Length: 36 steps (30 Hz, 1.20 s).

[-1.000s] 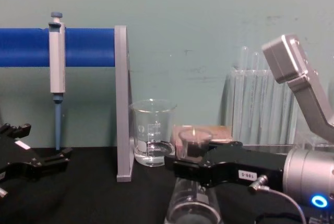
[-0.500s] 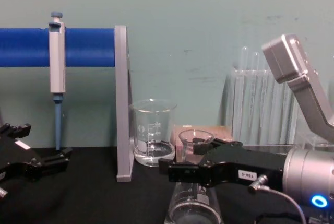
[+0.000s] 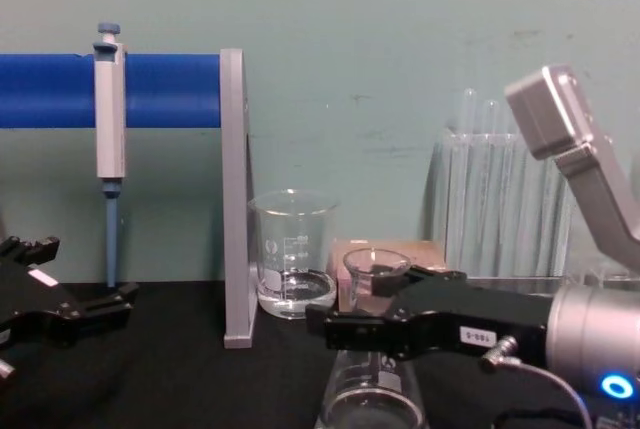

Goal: Grasp the erlenmeyer flask with one hand, shake it three times, then place it back.

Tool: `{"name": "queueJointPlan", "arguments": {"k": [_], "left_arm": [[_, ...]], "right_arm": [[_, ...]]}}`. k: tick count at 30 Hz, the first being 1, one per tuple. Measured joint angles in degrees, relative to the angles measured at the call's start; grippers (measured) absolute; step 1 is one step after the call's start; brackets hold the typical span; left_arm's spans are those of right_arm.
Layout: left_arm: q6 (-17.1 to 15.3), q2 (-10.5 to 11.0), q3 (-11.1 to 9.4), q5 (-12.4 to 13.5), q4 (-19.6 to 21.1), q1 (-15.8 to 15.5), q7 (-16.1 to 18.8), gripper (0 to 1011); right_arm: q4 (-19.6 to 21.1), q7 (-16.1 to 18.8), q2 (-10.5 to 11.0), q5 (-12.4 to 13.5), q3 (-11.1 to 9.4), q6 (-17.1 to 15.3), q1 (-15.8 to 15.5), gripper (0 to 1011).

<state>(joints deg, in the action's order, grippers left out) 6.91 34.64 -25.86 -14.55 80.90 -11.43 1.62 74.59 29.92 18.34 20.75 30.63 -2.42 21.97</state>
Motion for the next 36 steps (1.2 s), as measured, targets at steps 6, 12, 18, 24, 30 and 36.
{"name": "queueJointPlan", "arguments": {"k": [6,12,18,24,30,36], "left_arm": [[0.0,0.0,0.0,0.0,0.0,0.0,0.0,1001],[0.0,0.0,0.0,0.0,0.0,0.0,0.0,1001],[0.0,0.0,0.0,0.0,0.0,0.0,0.0,1001],[0.0,0.0,0.0,0.0,0.0,0.0,0.0,1001],[0.0,0.0,0.0,0.0,0.0,0.0,0.0,1001],[0.0,0.0,0.0,0.0,0.0,0.0,0.0,1001]], "right_arm": [[1.77,1.14,1.81,0.51,-0.31,-0.01,-1.12,1000],[3.9,1.52,3.64,1.11,-0.92,-0.12,-2.49,1000],[7.25,2.21,6.17,2.28,-2.04,-0.06,-4.25,1000],[11.52,3.15,9.3,4.1,-3.38,-0.09,-6.37,1000],[15.12,3.85,12.28,6.3,-4.77,-0.09,-8.43,1000],[17.09,1.94,13.4,7.81,-6.92,0.72,-9.79,1000]]}}
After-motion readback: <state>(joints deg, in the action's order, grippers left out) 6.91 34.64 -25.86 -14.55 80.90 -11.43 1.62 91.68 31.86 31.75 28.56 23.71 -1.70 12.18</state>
